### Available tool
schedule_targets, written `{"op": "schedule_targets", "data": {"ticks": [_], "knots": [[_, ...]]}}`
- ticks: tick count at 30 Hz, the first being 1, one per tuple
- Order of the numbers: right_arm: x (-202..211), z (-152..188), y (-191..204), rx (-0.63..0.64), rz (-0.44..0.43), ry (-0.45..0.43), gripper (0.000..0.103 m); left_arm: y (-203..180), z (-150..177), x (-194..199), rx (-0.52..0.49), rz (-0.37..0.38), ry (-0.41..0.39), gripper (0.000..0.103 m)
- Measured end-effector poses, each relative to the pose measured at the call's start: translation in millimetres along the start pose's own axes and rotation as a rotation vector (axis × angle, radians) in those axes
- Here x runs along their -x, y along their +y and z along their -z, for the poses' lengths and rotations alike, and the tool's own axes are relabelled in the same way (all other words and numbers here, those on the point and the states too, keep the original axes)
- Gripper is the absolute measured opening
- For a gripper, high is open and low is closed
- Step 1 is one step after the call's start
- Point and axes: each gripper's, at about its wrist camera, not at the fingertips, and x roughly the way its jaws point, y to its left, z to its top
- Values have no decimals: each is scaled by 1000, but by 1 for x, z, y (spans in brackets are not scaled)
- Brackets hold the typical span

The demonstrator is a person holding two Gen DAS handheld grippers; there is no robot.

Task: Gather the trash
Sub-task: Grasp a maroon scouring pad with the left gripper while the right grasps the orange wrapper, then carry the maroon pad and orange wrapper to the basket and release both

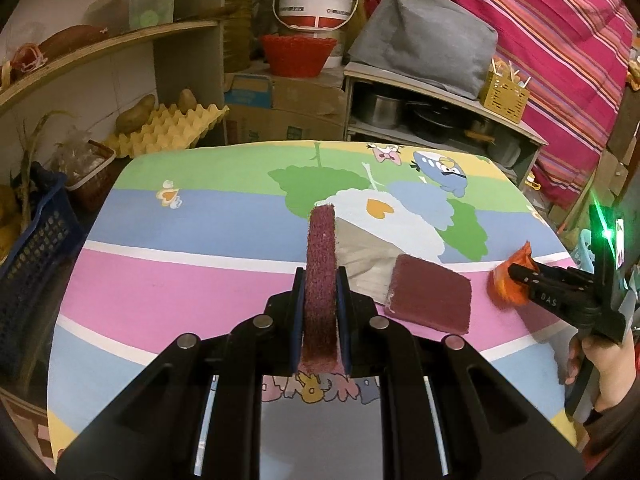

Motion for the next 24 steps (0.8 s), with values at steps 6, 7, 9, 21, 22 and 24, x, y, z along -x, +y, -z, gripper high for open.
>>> {"op": "schedule_targets", "data": {"ticks": [6,7,9,21,22,24], "knots": [[23,-2,-24,-17,-4,-47,11,-12,-4,10,-8,1,-14,13],[28,-3,-30,-21,-3,-56,11,-16,-5,11,-12,4,-17,13],[40,-3,-44,-32,7,-79,11,-25,-8,15,-22,12,-24,13],[114,4,-154,-113,104,-166,11,-135,-29,26,-140,140,-57,13],[120,6,-165,-121,116,-170,11,-149,-31,27,-153,157,-62,13],[134,9,-188,-135,147,-177,11,-176,-34,28,-176,191,-70,13]]}}
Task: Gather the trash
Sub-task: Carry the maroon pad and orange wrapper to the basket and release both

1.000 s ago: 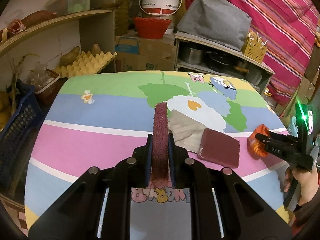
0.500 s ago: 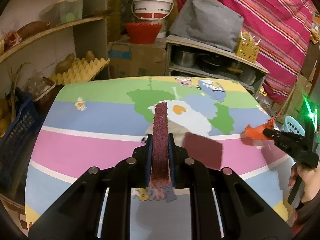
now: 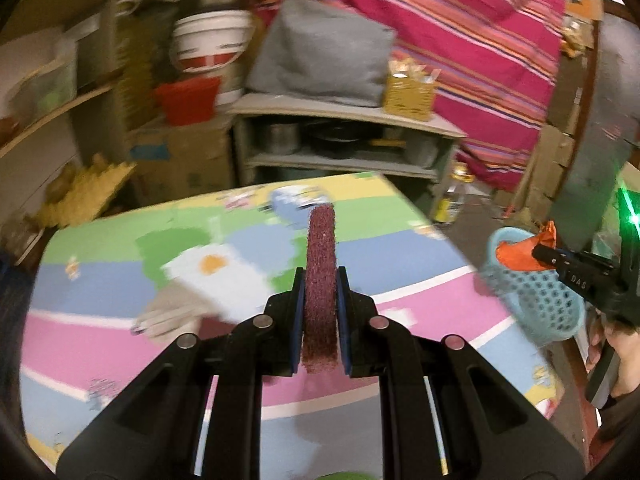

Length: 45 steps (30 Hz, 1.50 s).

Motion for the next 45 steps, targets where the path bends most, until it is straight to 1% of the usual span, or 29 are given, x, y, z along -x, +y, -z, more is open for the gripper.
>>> {"op": "schedule_targets", "data": {"ticks": [5,8,11,15,19,25,31,33,34,35,36,38,41,43,45], "knots": [[24,-2,-66,-48,80,-21,11,-77,-13,-12,-66,100,-16,13],[35,-1,-99,-85,106,-31,11,-121,-18,-20,-102,150,-22,13],[40,2,-122,-103,127,-31,11,-160,-20,-30,-130,188,-19,13],[40,6,-140,-119,136,-28,11,-198,-22,-42,-148,241,-6,13],[37,9,-151,-143,128,-25,11,-227,-21,-57,-163,271,19,13],[31,12,-164,-147,134,-14,11,-265,-24,-78,-170,321,58,13],[23,14,-173,-154,137,-1,11,-288,-26,-87,-202,333,61,13],[21,14,-174,-159,139,2,11,-293,-26,-88,-213,323,53,14],[20,14,-175,-160,139,3,11,-294,-27,-88,-215,315,48,17],[19,14,-176,-162,140,5,11,-294,-27,-88,-219,308,45,30],[18,15,-177,-164,141,7,11,-295,-28,-88,-220,302,40,49],[15,15,-178,-163,143,12,11,-294,-30,-86,-212,284,23,64],[12,15,-176,-166,141,18,11,-293,-31,-82,-217,270,9,66],[10,16,-175,-162,139,22,11,-290,-32,-78,-221,245,-5,72],[7,16,-172,-160,134,26,11,-286,-34,-73,-220,225,-24,81]]}}
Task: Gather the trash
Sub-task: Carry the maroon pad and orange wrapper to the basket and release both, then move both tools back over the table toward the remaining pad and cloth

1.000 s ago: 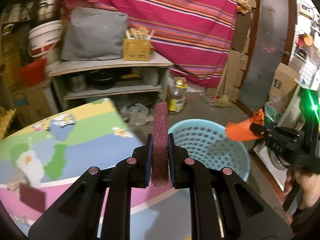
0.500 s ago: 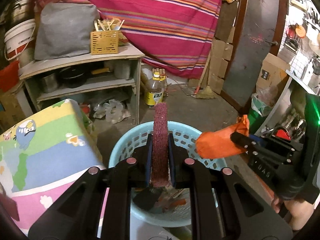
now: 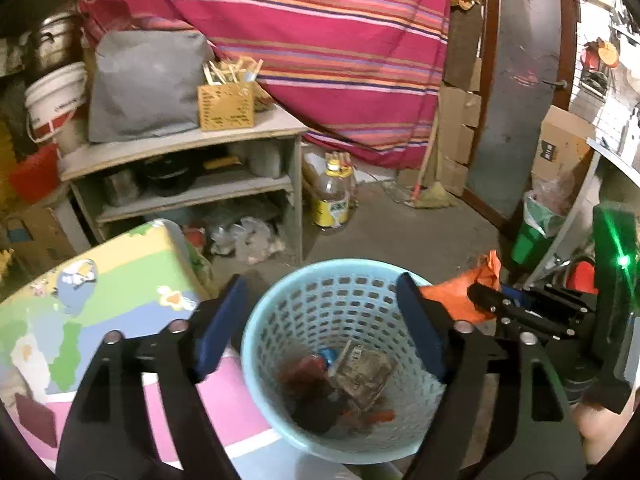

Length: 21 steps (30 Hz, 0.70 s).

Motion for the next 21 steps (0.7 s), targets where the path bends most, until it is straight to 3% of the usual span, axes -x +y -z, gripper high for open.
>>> {"op": "schedule_targets", "data": {"ticks": [9,10,12,21], "knots": [[-30,3,14,-6,3,54,15,22,1,23,1,-67,-39,89],[-33,4,15,-9,-4,63,20,25,1,24,1,-72,-41,89],[-40,5,18,-22,4,73,66,30,0,27,6,-78,-43,89],[-38,8,28,-12,41,70,74,50,4,36,36,-84,-47,91]]}}
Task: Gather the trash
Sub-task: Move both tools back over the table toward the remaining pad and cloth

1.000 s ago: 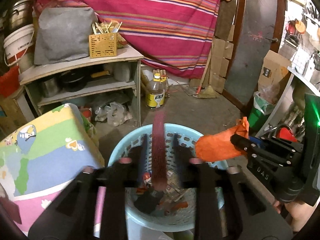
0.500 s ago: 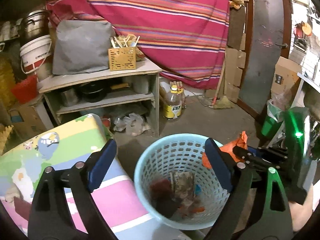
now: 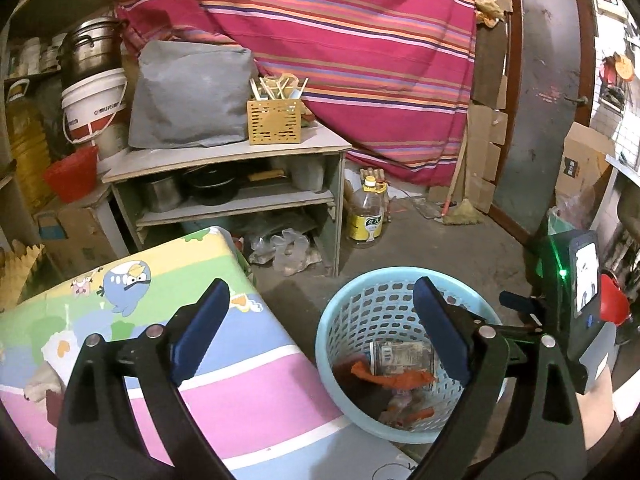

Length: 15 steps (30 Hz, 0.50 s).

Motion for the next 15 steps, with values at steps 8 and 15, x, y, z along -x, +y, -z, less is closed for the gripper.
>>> {"op": "schedule_targets", "data": {"ticks": [8,15], "knots": [[37,0,24,12,3,-85,89,29,9,24,22,-8,-9,98],[65,10,90,30,-72,-156,97,108,38,61,70,-103,-11,98]]}}
